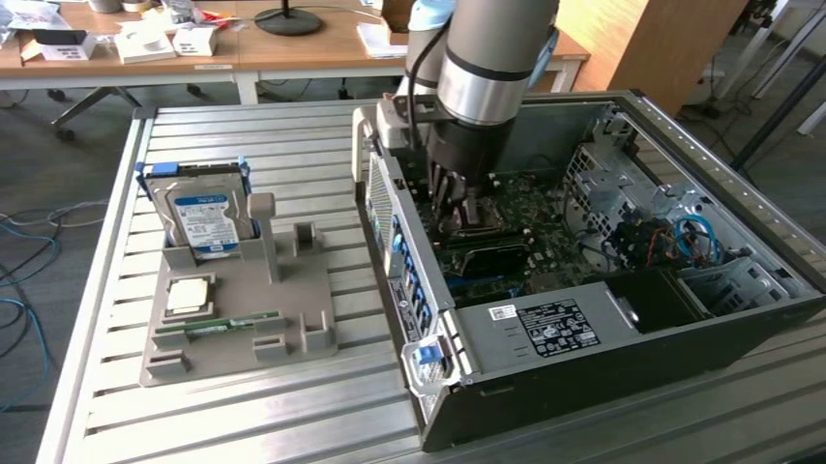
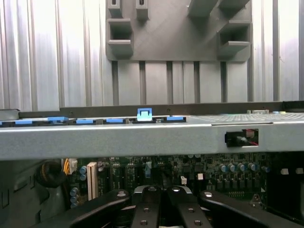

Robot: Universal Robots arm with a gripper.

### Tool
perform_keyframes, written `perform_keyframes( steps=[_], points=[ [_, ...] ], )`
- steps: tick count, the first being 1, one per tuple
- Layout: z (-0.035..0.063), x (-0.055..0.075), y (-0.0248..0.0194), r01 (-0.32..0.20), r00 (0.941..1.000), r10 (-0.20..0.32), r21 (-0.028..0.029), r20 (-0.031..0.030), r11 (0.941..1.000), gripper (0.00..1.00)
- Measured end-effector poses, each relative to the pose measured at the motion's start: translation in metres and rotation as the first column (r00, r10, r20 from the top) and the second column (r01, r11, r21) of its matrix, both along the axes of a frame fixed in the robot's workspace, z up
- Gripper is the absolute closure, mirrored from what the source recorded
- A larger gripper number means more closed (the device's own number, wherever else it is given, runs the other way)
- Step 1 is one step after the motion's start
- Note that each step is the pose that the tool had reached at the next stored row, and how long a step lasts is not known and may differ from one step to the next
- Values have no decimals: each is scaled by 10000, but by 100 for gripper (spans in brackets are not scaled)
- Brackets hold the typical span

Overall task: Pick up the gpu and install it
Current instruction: 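Press down on the gpu until it lock into place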

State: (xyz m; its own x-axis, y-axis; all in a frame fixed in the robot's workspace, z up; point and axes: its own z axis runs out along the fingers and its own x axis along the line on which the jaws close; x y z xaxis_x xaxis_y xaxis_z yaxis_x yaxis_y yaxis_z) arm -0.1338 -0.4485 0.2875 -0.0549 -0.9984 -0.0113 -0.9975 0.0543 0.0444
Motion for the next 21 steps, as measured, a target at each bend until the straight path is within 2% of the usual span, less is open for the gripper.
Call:
perform_keyframes(
  steps=[1, 3, 4, 7, 21],
  points=[
    [0, 0, 0, 1, 9999, -1, 1, -107, 10000, 89],
    [0, 0, 0, 1, 9993, -1, 0, -364, 10000, 89],
    [0, 0, 0, 0, 9992, 0, -1, -408, 10000, 89],
    [0, -1, 0, 2, 9990, -2, 0, -448, 10000, 89],
    [-1, -54, 0, 0, 9990, 0, 1, -447, 10000, 89]
  ],
)
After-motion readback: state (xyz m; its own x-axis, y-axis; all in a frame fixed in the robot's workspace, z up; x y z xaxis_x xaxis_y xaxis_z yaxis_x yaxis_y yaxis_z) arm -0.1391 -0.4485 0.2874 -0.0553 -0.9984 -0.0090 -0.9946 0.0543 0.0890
